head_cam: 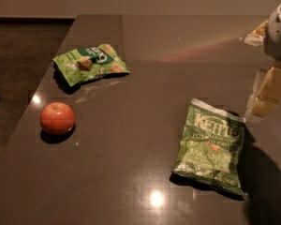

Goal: Pick apple

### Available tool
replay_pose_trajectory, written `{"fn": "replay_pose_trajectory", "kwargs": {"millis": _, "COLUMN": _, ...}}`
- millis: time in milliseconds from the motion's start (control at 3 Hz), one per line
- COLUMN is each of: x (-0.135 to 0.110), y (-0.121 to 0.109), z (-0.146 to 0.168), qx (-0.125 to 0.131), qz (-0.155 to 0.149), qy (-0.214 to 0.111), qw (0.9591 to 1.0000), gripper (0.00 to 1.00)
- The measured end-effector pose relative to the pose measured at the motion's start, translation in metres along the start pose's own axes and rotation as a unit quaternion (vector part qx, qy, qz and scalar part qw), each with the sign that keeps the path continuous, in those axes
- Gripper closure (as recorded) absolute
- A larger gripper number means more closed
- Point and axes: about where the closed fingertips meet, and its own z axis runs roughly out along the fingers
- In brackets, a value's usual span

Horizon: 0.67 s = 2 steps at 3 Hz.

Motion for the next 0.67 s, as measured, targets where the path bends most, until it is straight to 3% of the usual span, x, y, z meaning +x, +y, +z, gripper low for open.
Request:
{"fn": "replay_pose_trajectory", "kwargs": {"millis": 333, "x": -0.001, "y": -0.001, "z": 0.0, "qx": 0.001, "qz": 0.0, "qy": -0.001, "qw": 1.0, "gripper": 0.0}}
{"fn": "replay_pose_trajectory", "kwargs": {"millis": 667, "x": -0.023, "y": -0.005, "z": 0.003, "qx": -0.003, "qz": -0.009, "qy": -0.03, "qw": 0.9995, "gripper": 0.0}}
